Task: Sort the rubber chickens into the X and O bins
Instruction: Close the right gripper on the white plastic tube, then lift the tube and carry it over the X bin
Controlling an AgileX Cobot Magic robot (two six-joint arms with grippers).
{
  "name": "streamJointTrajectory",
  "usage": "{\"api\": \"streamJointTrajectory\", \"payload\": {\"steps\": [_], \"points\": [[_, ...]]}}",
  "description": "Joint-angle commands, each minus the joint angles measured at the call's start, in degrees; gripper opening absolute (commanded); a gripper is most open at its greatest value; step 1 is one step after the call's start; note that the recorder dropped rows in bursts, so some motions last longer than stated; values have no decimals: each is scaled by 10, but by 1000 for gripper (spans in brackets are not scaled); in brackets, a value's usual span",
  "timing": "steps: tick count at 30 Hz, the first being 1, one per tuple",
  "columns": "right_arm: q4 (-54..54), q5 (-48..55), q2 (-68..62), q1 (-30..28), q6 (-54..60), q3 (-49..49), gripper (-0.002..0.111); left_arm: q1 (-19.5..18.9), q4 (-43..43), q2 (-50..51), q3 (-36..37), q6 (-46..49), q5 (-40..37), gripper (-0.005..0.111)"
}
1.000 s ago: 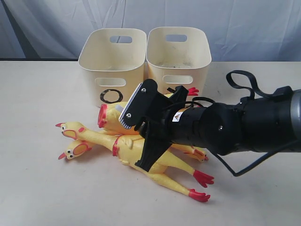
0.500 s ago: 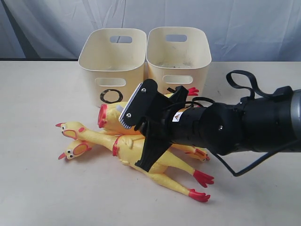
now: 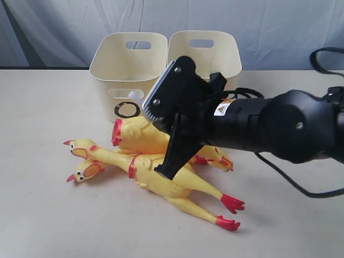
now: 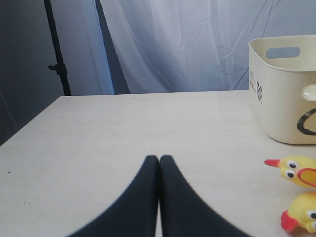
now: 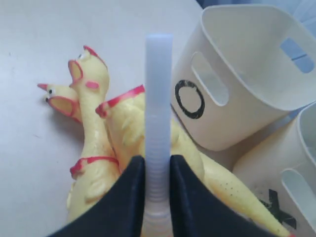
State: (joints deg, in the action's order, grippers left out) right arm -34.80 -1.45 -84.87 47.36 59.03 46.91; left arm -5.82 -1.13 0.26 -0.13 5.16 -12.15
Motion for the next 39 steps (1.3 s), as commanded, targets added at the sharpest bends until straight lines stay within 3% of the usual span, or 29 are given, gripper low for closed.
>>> {"api": "streamJointTrajectory", "payload": {"steps": [1, 7, 15, 34, 39], "points": [[-9, 14, 65, 1, -1, 4, -1, 3, 4, -3, 1, 0, 3, 0], [-9, -1, 139, 1, -1, 4, -1, 3, 4, -3, 1, 0, 3, 0], [-8, -66, 143, 1, 8, 4, -1, 3, 7, -3, 1, 0, 3, 0], [-19, -283, 123, 1, 8, 4, -1, 3, 8, -3, 1, 0, 4, 0], [-12, -390, 68, 1, 8, 4, -1, 3, 8, -3, 1, 0, 4, 0]]}}
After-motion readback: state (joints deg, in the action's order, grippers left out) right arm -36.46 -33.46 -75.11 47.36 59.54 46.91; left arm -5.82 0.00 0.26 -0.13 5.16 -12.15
